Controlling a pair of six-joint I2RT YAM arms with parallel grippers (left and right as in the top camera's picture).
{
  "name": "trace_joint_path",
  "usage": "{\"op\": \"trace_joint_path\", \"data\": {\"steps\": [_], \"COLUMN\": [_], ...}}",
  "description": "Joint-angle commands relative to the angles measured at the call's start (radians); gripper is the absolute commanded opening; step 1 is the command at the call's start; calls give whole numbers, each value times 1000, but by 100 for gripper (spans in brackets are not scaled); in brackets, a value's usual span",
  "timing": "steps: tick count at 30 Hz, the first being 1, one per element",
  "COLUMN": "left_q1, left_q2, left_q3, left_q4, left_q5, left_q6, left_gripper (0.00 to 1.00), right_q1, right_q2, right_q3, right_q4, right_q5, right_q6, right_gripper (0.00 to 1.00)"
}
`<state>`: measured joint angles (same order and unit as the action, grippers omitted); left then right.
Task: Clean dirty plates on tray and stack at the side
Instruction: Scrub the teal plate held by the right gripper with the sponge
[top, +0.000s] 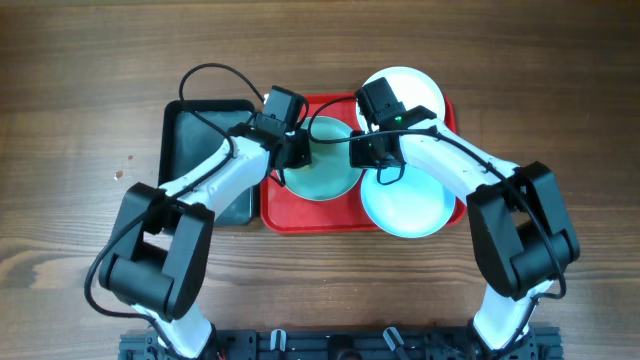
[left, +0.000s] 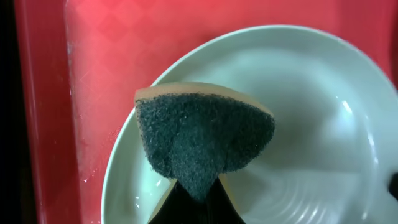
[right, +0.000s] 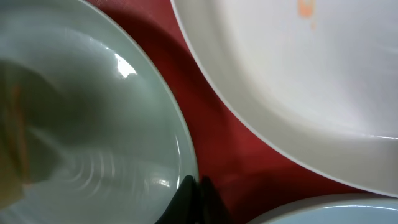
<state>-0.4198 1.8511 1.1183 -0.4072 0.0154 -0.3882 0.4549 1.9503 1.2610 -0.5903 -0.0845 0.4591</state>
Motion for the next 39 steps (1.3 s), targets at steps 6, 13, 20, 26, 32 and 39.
{"op": "trace_joint_path", "data": {"steps": [6,13,20,26,32,39], "left_q1": [-4,-2,4,4,4,2], "left_q2": [100,118,-14,-83,-3,35], "left_q3": [19,21,122,126,124,124], "left_q4": [-4,22,-17,-118,-161,-204], "left_q5": [106,437,379,116,60,-29], "left_q6": [-13,-12,7,7,17,5], "left_gripper": [4,4,4,4,4,4], "right_q1": [2,2,2,2,2,2], "right_q2": [-26,-26,-26,-26,-26,-26], "right_q3": [11,11,11,11,11,11], "right_q4": [4,5,5,5,5,5], "right_q5": [6,2,3,3,3,3], "right_q6": [-15,-15,-15,-15,-15,-15], "right_gripper": [4,4,4,4,4,4]}}
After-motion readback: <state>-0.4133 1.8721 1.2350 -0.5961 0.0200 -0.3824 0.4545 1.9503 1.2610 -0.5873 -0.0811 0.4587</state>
